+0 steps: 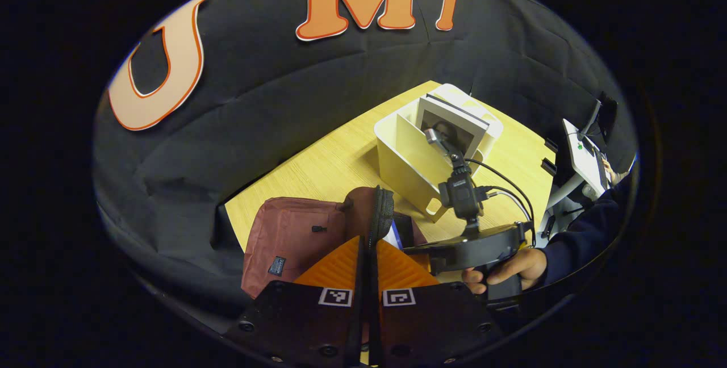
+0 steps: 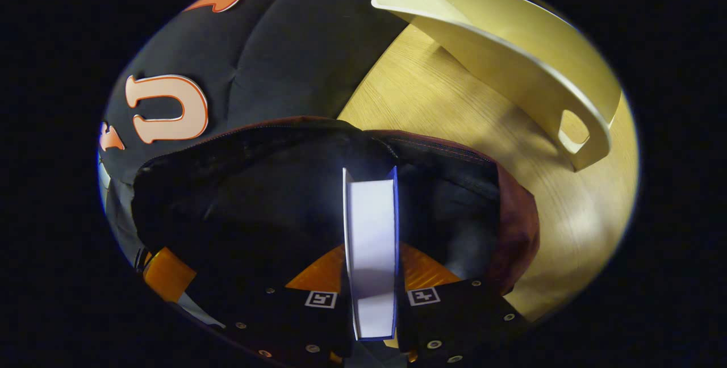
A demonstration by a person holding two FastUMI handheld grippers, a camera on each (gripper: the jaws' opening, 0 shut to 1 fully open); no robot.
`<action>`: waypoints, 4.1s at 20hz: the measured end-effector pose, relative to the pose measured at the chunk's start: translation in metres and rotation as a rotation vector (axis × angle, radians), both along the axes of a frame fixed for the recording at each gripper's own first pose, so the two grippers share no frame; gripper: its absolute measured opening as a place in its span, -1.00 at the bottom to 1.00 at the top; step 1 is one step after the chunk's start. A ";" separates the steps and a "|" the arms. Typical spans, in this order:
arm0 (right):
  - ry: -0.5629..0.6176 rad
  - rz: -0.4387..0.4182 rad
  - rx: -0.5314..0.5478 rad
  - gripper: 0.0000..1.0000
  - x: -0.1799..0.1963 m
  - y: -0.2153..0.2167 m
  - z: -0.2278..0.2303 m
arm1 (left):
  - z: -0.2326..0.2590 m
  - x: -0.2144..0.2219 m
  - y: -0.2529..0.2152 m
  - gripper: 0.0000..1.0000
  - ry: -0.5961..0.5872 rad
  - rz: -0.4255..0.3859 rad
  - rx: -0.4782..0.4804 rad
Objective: Open the schoolbag, grab two books from the bookshelf and put them into the schoolbag.
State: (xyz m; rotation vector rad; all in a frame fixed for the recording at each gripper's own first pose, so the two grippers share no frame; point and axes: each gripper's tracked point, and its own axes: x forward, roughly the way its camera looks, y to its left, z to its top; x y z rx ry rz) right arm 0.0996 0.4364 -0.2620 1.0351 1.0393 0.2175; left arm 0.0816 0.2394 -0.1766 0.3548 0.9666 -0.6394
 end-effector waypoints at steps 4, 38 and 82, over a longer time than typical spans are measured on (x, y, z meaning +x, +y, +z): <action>0.022 0.048 0.019 -0.03 -0.005 0.014 -0.005 | -0.006 -0.002 0.004 -0.89 0.000 -0.003 0.020; -0.101 0.366 -0.827 0.95 0.018 -0.298 0.151 | -0.030 -0.005 0.008 -0.89 0.029 0.073 -0.004; 0.071 0.404 -0.729 -0.40 0.008 -0.326 0.211 | -0.052 0.002 0.013 -0.89 0.087 0.091 -0.013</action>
